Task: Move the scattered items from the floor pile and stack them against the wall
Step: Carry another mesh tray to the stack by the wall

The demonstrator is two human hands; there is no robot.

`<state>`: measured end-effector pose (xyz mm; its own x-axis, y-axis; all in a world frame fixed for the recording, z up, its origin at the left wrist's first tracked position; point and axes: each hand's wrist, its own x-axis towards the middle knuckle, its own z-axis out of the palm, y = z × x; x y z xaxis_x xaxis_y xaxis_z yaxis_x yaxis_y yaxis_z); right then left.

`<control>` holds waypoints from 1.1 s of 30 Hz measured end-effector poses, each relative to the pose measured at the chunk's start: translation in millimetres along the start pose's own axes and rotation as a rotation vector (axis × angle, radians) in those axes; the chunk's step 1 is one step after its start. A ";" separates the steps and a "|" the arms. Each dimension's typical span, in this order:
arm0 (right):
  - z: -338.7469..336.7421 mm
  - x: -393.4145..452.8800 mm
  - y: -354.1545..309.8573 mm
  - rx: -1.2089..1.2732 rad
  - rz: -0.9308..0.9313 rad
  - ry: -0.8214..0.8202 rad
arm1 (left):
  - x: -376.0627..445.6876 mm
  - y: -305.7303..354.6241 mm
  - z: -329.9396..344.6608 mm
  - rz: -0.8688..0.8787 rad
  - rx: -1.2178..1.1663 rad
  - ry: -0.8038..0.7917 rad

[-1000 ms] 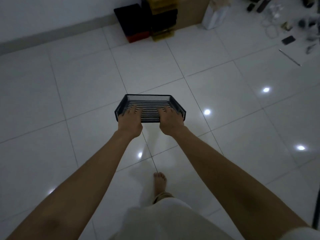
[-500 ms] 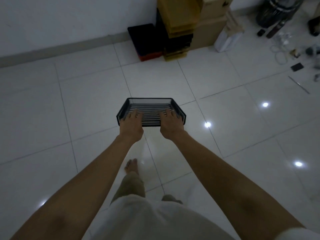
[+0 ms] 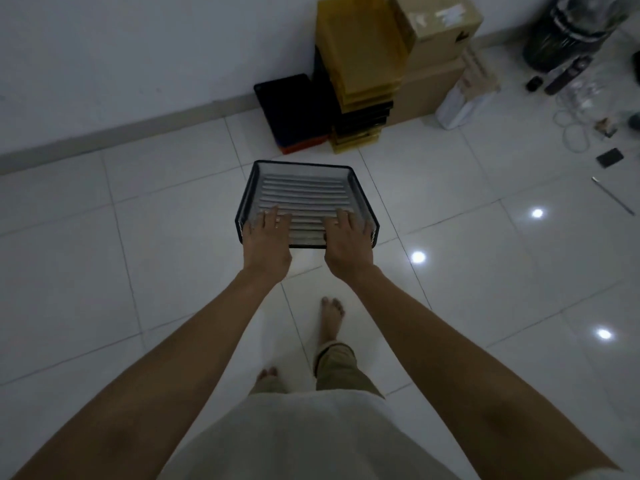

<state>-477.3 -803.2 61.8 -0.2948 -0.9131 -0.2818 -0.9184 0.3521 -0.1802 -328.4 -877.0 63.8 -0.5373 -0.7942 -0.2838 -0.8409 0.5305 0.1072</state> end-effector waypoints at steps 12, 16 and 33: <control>-53.2 158.2 74.7 -0.096 -0.125 -0.026 | 149.2 47.6 -33.6 -0.137 -0.077 0.033; -56.4 214.7 79.4 -0.087 -0.125 -0.031 | 204.0 37.6 -38.3 -0.141 -0.069 0.016; 38.5 379.7 135.8 -0.020 -0.253 0.023 | 360.4 25.8 68.1 -0.155 -0.115 0.227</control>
<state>-703.8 -1094.2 -106.0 -0.0611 -0.9761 -0.2084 -0.9688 0.1082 -0.2229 -539.3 -1129.4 -100.6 -0.3922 -0.9158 -0.0862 -0.9089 0.3713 0.1901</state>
